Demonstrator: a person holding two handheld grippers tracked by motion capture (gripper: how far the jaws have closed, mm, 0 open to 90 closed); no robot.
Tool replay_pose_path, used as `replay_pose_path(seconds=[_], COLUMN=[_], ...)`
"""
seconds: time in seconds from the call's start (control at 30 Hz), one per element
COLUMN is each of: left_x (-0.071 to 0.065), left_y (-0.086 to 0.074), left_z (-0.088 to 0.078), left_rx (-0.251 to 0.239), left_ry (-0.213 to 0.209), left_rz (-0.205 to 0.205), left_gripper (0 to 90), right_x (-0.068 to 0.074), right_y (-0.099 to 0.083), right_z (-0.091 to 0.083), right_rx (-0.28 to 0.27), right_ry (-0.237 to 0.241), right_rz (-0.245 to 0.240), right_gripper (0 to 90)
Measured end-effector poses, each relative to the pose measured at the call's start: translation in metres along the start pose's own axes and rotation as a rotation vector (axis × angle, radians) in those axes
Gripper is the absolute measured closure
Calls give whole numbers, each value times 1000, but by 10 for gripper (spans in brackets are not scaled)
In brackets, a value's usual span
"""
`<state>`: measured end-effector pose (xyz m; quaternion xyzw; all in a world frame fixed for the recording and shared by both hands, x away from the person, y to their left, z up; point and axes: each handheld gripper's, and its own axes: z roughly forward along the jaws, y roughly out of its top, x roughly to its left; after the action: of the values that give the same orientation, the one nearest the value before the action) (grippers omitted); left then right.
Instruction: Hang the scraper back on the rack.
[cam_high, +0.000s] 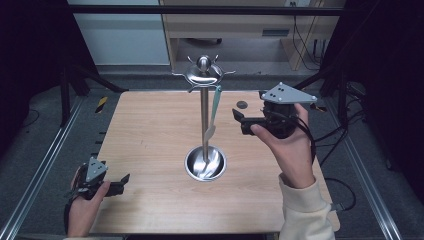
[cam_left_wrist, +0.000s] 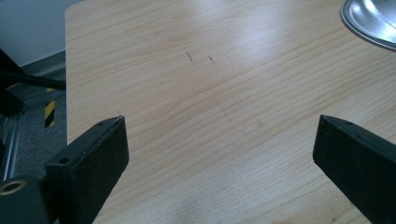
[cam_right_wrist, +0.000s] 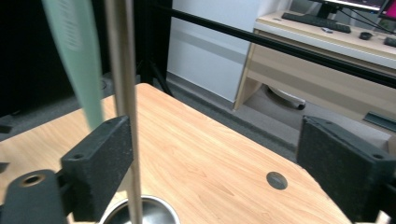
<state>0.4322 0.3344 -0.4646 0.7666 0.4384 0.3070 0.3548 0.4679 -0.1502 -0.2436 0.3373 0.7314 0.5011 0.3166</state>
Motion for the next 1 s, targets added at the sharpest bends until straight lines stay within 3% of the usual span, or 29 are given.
replay_pose_path(seconds=[0.43, 0.77, 1.0], left_x=[0, 2, 2], left_y=[1, 0, 1], left_z=[1, -2, -2], left_rx=[5, -15, -14], left_ry=[8, 15, 17], left_rz=[2, -12, -7], left_gripper=[31, 30, 30], right_x=[-23, -46, -56], right_y=[-19, -32, -43], right_z=[4, -1, 3], right_rx=[-28, -38, -13], right_ry=[-81, -210, -241], right_rz=[63, 101, 116], right_gripper=[79, 109, 105])
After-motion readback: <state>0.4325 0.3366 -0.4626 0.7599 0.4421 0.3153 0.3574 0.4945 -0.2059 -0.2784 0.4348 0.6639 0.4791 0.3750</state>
